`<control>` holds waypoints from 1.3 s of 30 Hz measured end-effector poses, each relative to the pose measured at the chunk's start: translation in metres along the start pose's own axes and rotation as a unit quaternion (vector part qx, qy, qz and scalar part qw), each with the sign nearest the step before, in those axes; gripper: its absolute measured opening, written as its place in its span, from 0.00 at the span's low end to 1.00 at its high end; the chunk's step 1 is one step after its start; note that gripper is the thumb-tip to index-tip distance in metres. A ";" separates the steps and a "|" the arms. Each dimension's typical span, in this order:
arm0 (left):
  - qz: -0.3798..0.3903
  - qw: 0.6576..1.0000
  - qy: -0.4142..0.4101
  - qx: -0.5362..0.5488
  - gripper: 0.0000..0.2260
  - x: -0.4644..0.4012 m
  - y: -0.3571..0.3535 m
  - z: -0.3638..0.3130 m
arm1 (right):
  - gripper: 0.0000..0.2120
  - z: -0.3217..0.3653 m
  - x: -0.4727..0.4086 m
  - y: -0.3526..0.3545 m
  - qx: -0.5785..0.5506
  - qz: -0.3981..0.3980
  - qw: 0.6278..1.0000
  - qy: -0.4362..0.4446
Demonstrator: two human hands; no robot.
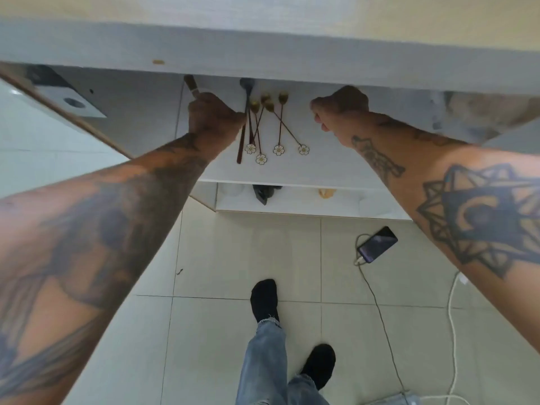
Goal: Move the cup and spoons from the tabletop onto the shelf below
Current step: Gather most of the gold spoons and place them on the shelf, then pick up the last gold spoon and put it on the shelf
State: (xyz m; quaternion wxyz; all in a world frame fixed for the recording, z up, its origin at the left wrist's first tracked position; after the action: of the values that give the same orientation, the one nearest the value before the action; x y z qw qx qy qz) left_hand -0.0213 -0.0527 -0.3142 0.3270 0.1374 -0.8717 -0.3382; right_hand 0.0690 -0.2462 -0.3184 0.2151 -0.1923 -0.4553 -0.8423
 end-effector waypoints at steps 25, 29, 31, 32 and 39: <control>-0.185 0.968 -0.157 -0.059 0.06 0.272 0.224 -0.130 | 0.12 0.055 0.273 0.260 -0.133 -0.127 0.982 0.043; -0.184 0.963 -0.189 -0.059 0.07 0.235 0.239 -0.147 | 0.12 0.090 0.247 0.257 -0.137 -0.122 0.982 0.048; -0.176 0.961 -0.201 -0.067 0.08 0.206 0.242 -0.151 | 0.12 0.108 0.224 0.248 -0.127 -0.120 0.984 0.044; -0.169 0.962 -0.202 -0.072 0.09 0.191 0.241 -0.151 | 0.12 0.117 0.211 0.243 -0.121 -0.117 0.985 0.038; -0.075 0.951 -0.220 -0.205 0.20 0.088 0.218 -0.148 | 0.14 0.171 0.124 0.198 -0.078 -0.077 0.993 -0.044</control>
State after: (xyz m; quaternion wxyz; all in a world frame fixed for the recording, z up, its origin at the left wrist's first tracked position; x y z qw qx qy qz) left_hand 0.0070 -0.0075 -0.0419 0.1216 0.0548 -0.8208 -0.5554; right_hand 0.0941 -0.2216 -0.0314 0.1135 -0.2096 -0.4108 -0.8800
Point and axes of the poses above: each hand's wrist, its own x-axis away from the middle knuckle, its own y-axis out of the back of the hand, z = x × y, the point moved 3 cm from there along -x, towards the middle knuckle, and after that the axes turned 5 degrees about z, right-handed, at the moved point
